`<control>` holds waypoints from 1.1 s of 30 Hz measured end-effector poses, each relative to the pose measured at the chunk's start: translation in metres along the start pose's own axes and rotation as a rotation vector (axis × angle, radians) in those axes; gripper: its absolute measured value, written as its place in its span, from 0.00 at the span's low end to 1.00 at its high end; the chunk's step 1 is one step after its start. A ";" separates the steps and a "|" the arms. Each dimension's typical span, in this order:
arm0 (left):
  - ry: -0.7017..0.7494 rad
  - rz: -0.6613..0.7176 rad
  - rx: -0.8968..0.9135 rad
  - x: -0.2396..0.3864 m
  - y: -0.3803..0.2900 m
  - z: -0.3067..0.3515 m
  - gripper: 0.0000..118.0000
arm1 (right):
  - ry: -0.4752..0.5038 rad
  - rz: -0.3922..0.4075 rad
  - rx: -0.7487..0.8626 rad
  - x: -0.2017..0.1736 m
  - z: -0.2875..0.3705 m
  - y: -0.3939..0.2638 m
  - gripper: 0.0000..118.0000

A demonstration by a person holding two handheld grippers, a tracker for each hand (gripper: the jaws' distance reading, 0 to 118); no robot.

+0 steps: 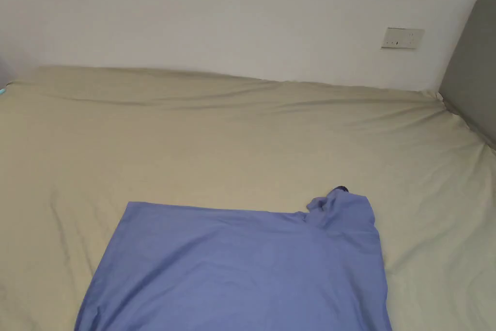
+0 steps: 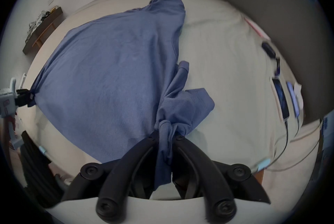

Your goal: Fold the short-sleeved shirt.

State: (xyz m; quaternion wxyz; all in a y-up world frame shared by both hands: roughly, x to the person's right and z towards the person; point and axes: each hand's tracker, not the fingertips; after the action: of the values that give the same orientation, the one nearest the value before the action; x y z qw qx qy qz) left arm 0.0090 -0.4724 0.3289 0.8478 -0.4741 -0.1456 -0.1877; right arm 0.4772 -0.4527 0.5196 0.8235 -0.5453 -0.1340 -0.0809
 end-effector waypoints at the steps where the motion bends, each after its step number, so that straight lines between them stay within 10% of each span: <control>1: -0.002 -0.003 -0.012 0.001 -0.005 0.004 0.05 | 0.011 -0.005 -0.024 0.001 0.005 -0.007 0.12; 11: -0.020 -0.070 -0.123 0.012 -0.035 0.008 0.05 | 0.017 -0.017 -0.055 0.003 0.008 -0.034 0.13; 14: -0.015 -0.045 -0.110 0.013 -0.027 0.008 0.08 | -0.018 0.022 -0.044 -0.003 0.001 -0.026 0.40; 16: -0.029 0.021 -0.069 0.009 -0.018 0.012 0.34 | -0.032 0.053 0.012 -0.004 0.006 -0.015 0.71; 17: -0.041 0.055 -0.043 0.006 -0.012 0.016 0.66 | -0.027 0.056 0.053 -0.004 0.011 -0.008 0.77; 19: -0.081 0.114 0.024 0.002 0.004 0.026 0.95 | -0.037 0.066 0.142 -0.006 0.026 0.013 0.77; 26: -0.080 0.211 0.535 0.003 0.090 0.121 0.93 | -0.047 0.134 0.621 -0.040 0.110 0.103 0.77; 33: 0.110 0.169 0.917 0.031 0.148 0.213 0.48 | -0.104 0.231 0.925 -0.101 0.176 0.151 0.58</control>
State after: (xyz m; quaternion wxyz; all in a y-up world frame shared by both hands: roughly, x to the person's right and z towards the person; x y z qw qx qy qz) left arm 0.0896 -0.2237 0.3395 0.9885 -0.0501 -0.1294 -0.0593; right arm 0.3997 -0.2326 0.4214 0.9755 -0.1365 -0.1354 0.1064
